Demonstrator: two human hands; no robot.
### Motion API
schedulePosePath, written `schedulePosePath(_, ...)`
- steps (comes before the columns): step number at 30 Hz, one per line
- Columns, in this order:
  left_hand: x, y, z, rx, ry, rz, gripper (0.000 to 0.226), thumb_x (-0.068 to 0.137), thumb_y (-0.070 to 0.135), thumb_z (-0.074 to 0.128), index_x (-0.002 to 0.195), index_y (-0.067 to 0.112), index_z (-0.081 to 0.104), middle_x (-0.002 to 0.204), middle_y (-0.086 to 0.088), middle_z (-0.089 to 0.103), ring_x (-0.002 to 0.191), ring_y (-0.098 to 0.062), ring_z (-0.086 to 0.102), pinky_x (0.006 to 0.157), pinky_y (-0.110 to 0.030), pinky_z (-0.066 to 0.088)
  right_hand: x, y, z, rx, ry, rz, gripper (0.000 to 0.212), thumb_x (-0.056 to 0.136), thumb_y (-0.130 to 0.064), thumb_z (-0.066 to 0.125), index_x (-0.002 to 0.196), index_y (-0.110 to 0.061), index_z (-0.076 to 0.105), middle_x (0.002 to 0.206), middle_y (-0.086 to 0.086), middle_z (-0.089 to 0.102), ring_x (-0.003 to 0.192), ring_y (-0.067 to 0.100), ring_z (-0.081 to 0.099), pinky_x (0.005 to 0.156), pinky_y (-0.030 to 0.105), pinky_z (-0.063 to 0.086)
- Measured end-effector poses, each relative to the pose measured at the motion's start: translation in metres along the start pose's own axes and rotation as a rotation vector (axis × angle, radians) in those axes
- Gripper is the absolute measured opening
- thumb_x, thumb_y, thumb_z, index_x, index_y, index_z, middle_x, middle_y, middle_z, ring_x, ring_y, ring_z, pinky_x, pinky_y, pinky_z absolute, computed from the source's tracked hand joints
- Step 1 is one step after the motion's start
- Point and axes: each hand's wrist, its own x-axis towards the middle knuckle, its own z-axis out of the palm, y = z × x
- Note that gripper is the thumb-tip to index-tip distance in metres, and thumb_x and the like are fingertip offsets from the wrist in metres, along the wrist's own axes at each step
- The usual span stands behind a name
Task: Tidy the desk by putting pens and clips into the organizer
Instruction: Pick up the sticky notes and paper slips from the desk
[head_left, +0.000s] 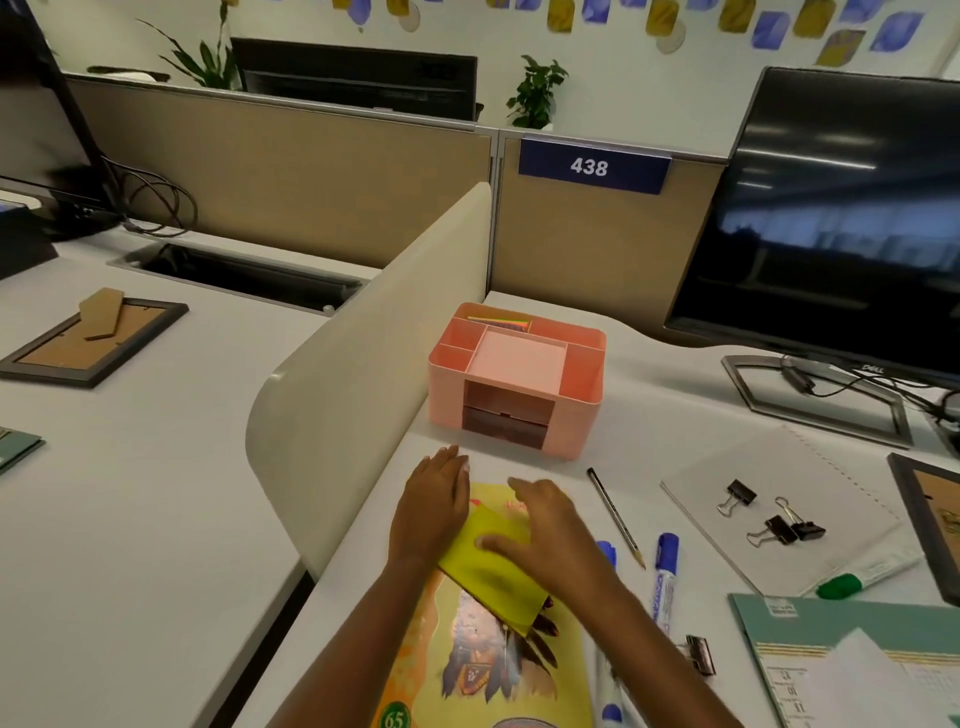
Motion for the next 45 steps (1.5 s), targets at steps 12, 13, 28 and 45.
schedulePosePath(12,-0.003,0.004,-0.001,0.014,0.003,-0.023,0.039,0.1,0.022,0.033,0.136,0.011,0.043,0.146,-0.006,0.039,0.136,-0.02,0.035,0.113,-0.027,0.021,-0.003,-0.003,0.017,-0.26,-0.145,0.1,0.097,0.066,-0.052,0.072,0.138,-0.014,0.019,0.144,0.012,0.025,0.132,0.029,0.025,0.104,0.042,0.033)
schedulePosePath(13,-0.003,0.003,-0.001,0.01,0.004,-0.019,0.039,0.1,0.021,0.034,0.136,0.01,0.044,0.146,-0.007,0.04,0.135,-0.021,0.036,0.113,-0.027,0.021,0.0,-0.001,0.016,-0.203,-0.131,0.118,0.092,0.066,-0.048,0.073,0.136,-0.013,0.024,0.141,0.012,0.03,0.13,0.028,0.029,0.102,0.04,0.036)
schedulePosePath(28,0.0,-0.002,0.007,0.117,0.052,0.091,0.051,0.093,0.03,0.025,0.127,0.005,0.055,0.137,-0.015,0.05,0.127,-0.028,0.047,0.109,-0.034,0.03,0.043,-0.041,-0.131,0.209,0.406,-0.143,0.018,0.084,-0.016,0.061,0.101,-0.011,0.056,0.082,0.0,0.048,0.081,0.016,0.045,0.055,0.018,0.034)
schedulePosePath(45,0.007,-0.008,0.013,0.352,0.044,0.207,0.042,0.08,0.027,0.036,0.087,0.013,0.075,0.092,-0.007,0.075,0.081,-0.019,0.072,0.068,-0.028,0.057,0.18,-0.043,-0.099,0.437,0.576,-0.251,0.021,0.083,0.01,0.04,0.082,-0.01,0.038,0.081,0.01,0.045,0.072,0.016,0.041,0.051,0.017,0.035)
